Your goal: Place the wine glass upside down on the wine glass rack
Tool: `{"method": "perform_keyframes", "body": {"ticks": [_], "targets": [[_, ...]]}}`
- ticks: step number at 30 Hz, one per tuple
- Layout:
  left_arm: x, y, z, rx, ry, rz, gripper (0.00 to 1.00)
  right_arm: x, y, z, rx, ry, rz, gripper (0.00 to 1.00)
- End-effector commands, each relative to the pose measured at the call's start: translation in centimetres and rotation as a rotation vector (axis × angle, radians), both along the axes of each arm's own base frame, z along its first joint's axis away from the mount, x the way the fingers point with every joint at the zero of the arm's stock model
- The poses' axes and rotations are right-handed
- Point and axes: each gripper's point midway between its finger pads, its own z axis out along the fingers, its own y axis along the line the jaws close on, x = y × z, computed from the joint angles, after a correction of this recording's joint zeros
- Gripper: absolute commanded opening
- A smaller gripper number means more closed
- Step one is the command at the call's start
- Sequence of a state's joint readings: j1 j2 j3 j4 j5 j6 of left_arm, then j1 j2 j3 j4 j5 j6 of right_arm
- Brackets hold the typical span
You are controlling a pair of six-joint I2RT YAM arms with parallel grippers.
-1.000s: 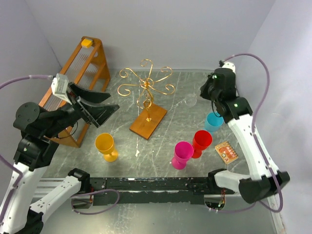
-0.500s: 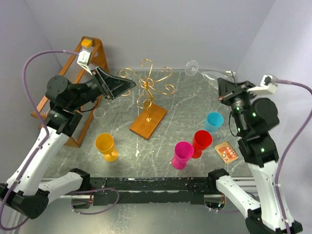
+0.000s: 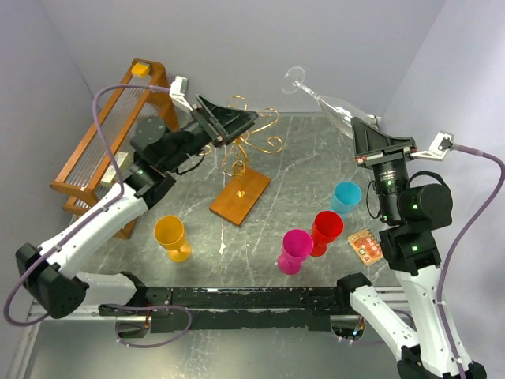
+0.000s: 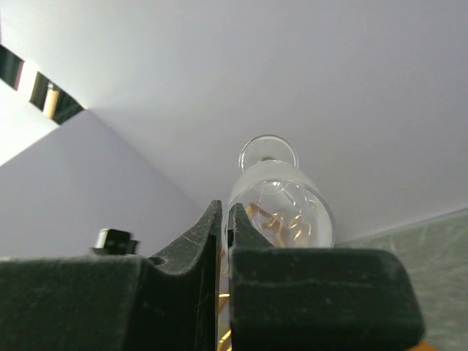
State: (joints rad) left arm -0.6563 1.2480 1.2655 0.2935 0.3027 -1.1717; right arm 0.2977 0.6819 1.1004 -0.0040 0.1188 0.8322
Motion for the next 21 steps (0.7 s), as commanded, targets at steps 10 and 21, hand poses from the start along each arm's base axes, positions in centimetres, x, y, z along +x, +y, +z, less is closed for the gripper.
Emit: {"method": "perform_keyframes", "body": {"ticks": [10,21], "targets": [[5.1,-3.7,2.8,-0.206,0.040,0.210,0.80,-0.6,3.4,2.8,0.123,-0.137,0.229,0.00],[7.3,-3.5,1.7,-0.254,0.071,0.297,0.78,-0.8,5.5,-0.4,0.150,-0.084,0.369,0.00]]}}
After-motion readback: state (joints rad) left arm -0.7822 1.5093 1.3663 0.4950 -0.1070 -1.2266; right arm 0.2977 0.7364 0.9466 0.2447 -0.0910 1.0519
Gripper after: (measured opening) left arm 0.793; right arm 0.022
